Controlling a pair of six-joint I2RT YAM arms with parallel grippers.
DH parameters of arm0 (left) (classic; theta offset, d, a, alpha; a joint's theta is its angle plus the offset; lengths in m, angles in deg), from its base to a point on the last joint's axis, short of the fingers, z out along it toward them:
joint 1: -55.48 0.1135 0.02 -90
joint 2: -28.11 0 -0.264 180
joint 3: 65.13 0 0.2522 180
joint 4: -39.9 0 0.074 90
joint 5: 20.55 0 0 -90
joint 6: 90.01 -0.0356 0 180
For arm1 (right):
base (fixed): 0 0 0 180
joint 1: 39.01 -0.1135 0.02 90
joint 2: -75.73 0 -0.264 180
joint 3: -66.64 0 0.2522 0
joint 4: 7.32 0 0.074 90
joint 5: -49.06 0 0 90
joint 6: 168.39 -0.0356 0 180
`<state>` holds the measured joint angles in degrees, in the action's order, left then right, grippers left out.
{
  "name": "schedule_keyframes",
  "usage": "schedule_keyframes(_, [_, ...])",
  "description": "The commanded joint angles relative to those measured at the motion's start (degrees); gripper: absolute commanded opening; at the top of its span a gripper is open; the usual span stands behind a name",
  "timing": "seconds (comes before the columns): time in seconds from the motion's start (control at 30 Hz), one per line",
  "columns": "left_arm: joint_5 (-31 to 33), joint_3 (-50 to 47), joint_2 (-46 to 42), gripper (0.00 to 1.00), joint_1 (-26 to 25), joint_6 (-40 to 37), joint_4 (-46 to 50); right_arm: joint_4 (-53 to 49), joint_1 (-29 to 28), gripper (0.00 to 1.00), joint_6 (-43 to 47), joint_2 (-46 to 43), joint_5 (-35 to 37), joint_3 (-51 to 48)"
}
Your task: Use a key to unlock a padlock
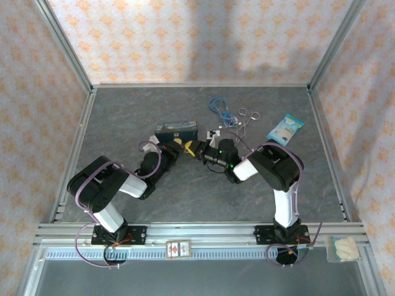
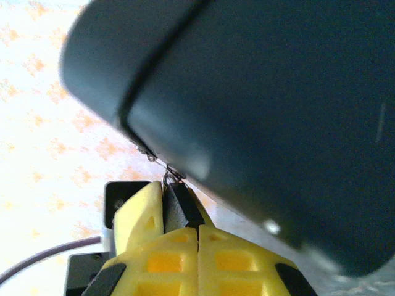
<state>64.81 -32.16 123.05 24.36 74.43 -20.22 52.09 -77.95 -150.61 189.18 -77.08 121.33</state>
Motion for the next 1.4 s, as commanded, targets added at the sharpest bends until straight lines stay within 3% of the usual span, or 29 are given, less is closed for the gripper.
schedule_keyframes(0.0, [-21.5,-0.3,1.4,0.0,-4.1,-3.8,-14.6,8.3,-1.3,0.0,-10.3,0.8,-2.0,1.9])
schedule_keyframes(0.37, [-22.1,-1.3,9.1,0.0,-3.6,-10.1,-31.4,18.3,-1.0,0.0,-42.4,0.5,-9.7,1.4])
schedule_keyframes(0.47, [-23.0,-0.7,11.2,0.0,-3.6,-13.1,-31.4,23.5,-1.1,0.0,-51.2,1.7,-9.5,-0.1])
schedule_keyframes(0.8, [-21.9,-1.4,11.4,0.0,-3.3,-17.7,-31.4,27.3,-1.3,0.0,-59.0,4.6,-7.9,-1.3])
schedule_keyframes(1.0, [-22.5,-1.3,12.7,0.0,-2.9,-20.2,-31.4,31.9,-1.8,0.0,-61.4,6.7,-5.3,-2.5])
schedule_keyframes(1.2, [-20.0,-2.0,13.0,0.0,-1.8,-17.5,-31.4,24.7,-0.9,0.0,-49.2,5.6,-7.3,-2.9])
schedule_keyframes(1.37, [-16.5,-3.8,12.7,0.0,-0.8,-14.6,-31.5,14.5,-0.4,0.22,-34.6,2.6,-6.3,-4.4])
